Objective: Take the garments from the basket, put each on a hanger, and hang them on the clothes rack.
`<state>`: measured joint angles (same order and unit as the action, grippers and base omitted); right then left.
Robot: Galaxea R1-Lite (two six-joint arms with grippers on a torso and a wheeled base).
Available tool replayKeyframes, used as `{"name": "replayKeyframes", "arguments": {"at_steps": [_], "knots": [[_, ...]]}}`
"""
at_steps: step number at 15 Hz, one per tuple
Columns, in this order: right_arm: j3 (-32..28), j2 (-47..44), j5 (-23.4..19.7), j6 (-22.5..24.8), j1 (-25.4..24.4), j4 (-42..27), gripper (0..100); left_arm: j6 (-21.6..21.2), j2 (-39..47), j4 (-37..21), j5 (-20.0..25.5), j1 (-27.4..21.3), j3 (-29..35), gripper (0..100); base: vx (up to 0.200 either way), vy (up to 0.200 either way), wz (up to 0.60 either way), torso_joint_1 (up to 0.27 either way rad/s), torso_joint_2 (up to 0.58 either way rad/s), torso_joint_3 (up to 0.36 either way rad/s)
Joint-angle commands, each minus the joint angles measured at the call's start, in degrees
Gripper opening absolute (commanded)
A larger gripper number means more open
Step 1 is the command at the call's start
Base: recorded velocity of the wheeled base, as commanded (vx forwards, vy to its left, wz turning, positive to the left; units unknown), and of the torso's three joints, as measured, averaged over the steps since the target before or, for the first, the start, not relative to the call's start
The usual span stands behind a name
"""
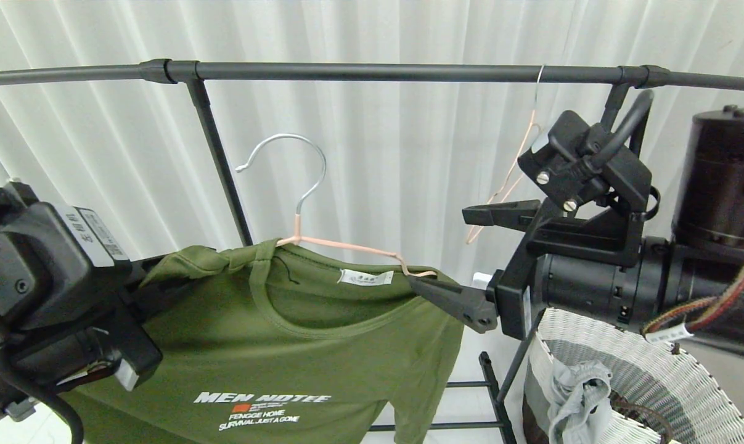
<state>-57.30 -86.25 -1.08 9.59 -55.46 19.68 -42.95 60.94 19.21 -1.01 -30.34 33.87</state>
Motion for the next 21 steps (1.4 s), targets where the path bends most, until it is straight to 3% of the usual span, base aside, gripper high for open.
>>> {"name": "replayKeyframes", "arguments": {"at_steps": [1,13,17,21], "knots": [[-2.12,-2.96,-0.67,0.25,0.35,0.01,100,-0.03,-0.12,0.04,0.48,-0.16,0.06,0,0.0,0.0,0.0,0.0,0.0,0.0],[-7.48,-7.79,-1.46,2.62,1.14,-0.16,100,-0.03,0.49,0.3,1.19,-6.22,1.2,0,0.0,0.0,0.0,0.0,0.0,0.0],[-7.48,-7.44,-4.45,3.77,0.87,-0.25,100,-0.03,2.78,3.81,1.19,-6.31,1.73,0,0.0,0.0,0.0,0.0,0.0,0.0],[-10.12,-5.86,-7.88,3.77,0.61,-5.79,100,-0.03,7.0,9.53,1.19,-6.31,2.87,0,0.0,0.0,0.0,0.0,0.0,0.0]]}}
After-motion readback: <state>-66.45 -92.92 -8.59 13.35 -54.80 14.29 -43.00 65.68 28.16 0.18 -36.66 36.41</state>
